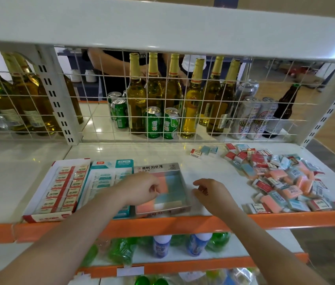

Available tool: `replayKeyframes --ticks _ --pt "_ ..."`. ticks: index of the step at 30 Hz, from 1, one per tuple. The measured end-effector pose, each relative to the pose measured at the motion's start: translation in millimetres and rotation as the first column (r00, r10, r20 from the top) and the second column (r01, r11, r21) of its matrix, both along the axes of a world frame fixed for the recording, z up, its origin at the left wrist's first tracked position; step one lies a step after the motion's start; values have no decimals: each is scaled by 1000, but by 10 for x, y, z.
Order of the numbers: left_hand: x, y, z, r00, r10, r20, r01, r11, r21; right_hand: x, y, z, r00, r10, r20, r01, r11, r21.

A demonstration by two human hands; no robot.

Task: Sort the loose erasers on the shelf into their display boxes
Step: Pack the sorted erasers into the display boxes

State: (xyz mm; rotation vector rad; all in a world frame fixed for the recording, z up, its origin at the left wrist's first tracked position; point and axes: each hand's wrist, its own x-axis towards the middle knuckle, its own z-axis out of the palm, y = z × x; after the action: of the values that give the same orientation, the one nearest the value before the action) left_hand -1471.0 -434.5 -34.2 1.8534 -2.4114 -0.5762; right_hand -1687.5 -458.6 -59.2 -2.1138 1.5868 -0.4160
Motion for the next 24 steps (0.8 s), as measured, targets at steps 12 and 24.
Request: replayKeyframes --ticks 12,24 --pt "-1001 -421 -54 977 -184 -111 164 972 -168 -1189 -53 248 946 -305 -109 302 952 -40" --pt "-1670 -683 -197 955 -263 -141 251 963 -96 -1547 15 223 932 -287 -222 297 955 12"
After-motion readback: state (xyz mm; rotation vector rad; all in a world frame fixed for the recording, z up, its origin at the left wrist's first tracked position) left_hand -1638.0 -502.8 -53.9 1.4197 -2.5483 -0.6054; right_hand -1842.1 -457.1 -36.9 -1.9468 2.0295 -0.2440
